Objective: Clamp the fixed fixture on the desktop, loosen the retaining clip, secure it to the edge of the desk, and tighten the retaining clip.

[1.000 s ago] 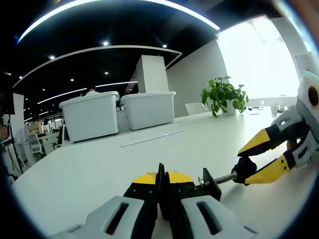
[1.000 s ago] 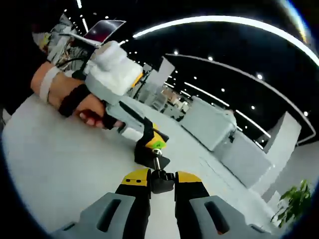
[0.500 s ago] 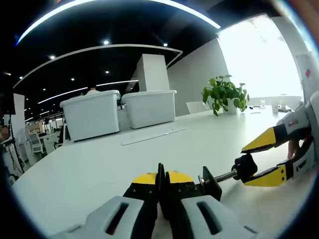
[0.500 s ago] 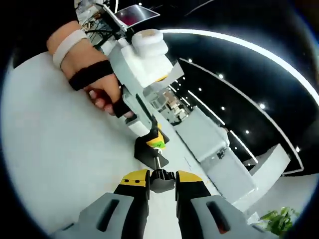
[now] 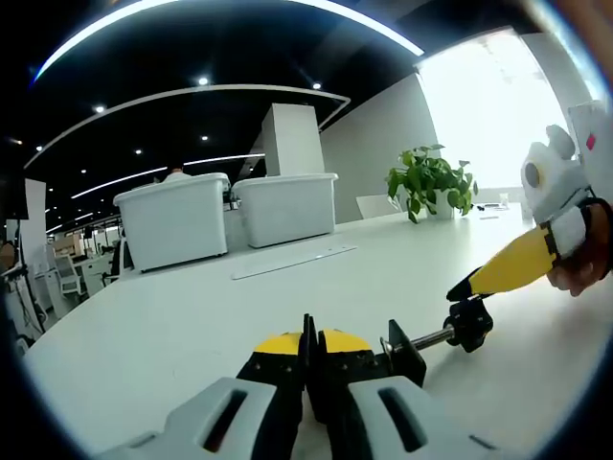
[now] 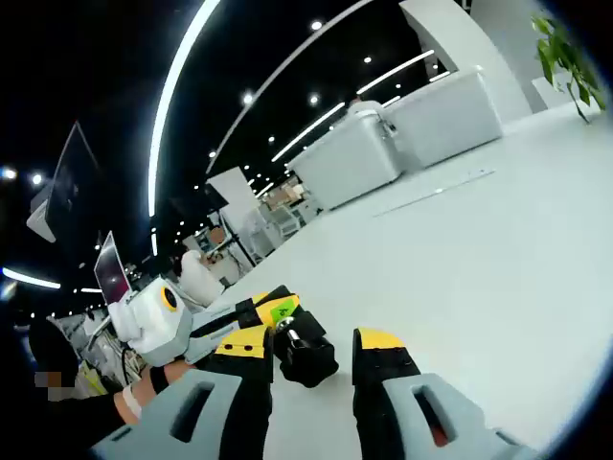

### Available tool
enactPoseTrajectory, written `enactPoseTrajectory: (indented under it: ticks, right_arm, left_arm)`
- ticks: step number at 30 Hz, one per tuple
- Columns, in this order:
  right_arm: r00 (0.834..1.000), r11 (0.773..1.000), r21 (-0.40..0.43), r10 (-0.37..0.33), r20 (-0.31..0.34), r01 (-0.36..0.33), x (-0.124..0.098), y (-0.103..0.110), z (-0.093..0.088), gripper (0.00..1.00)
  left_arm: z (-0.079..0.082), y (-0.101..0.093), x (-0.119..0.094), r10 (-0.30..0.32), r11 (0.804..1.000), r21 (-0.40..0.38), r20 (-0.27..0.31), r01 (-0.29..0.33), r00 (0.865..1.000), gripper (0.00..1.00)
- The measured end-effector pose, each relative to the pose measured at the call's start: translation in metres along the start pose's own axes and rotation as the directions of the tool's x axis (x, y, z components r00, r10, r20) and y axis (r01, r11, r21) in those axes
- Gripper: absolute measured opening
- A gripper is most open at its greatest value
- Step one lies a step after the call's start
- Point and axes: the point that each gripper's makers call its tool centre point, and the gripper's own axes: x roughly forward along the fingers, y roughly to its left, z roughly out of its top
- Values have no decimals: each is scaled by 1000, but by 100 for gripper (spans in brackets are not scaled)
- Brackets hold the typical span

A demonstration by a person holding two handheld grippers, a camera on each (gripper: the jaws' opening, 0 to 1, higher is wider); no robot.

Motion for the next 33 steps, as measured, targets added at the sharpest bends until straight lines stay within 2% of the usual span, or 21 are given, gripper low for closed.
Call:
enactPoseTrajectory:
  ticks: [2,3,6,8,10,12,14,16,18,19,22,23,24,27,30,31,33]
  right_arm:
    - [999,999,44,30,-28,-29,3,6,-7,22]
    - [999,998,48,32,-21,-30,2,9,-9,20]
    - [1000,999,21,27,-9,-27,2,10,-6,19]
    - [1000,998,-62,28,2,-28,1,12,-5,18]
    - [999,985,-171,34,18,-31,1,15,-3,18]
    - [999,961,-277,40,35,-29,-1,19,-2,18]
    - [998,926,-378,43,44,-23,-2,22,-2,18]
    - [997,909,-416,44,59,-16,-2,24,-2,18]
    - [996,837,-548,54,74,-5,-2,28,-1,18]
    - [995,811,-585,61,83,-1,-3,31,-3,18]
    - [994,770,-637,54,95,20,-3,33,-3,18]
    - [994,763,-646,50,96,24,-4,34,-4,18]
    - [994,720,-693,46,101,37,-4,35,-4,18]
    - [992,627,-776,40,117,66,-3,37,-4,18]
    - [990,504,-858,31,137,103,-4,41,-7,18]
    - [990,472,-874,26,142,113,-4,42,-8,18]
    - [989,443,-888,24,147,121,-4,42,-9,18]
  left_arm:
    - [0,-1,-1,-4,1000,-1,1,4,1000,6]
    - [0,-1,-1,-4,1000,0,1,4,1000,6]
    - [0,-1,-1,-3,1000,-1,-1,3,1000,6]
    - [0,0,-2,-3,1000,0,-1,3,1000,6]
    - [0,0,-2,-2,1000,0,-1,2,1000,6]
    - [0,0,-2,-1,1000,1,-1,1,1000,6]
    - [0,0,-1,-1,1000,2,0,1,1000,6]
    - [0,1,-1,1,1000,3,-2,-1,1000,6]
    - [0,1,-1,4,1000,2,-3,-4,1000,6]
    - [0,2,-1,5,1000,2,-3,-5,1000,6]
    - [0,3,-1,7,1000,0,-3,-7,1000,6]
    - [-1,3,0,8,1000,-2,-4,-8,1000,6]
    - [-1,3,0,8,1000,-3,-4,-8,1000,6]
    - [-1,4,0,10,1000,-4,-4,-10,1000,6]
    - [-1,5,0,13,1000,-4,-5,-13,1000,6]
    - [-1,5,0,14,1000,-3,-5,-14,1000,6]
    - [-1,5,0,15,1000,-4,-4,-15,1000,6]
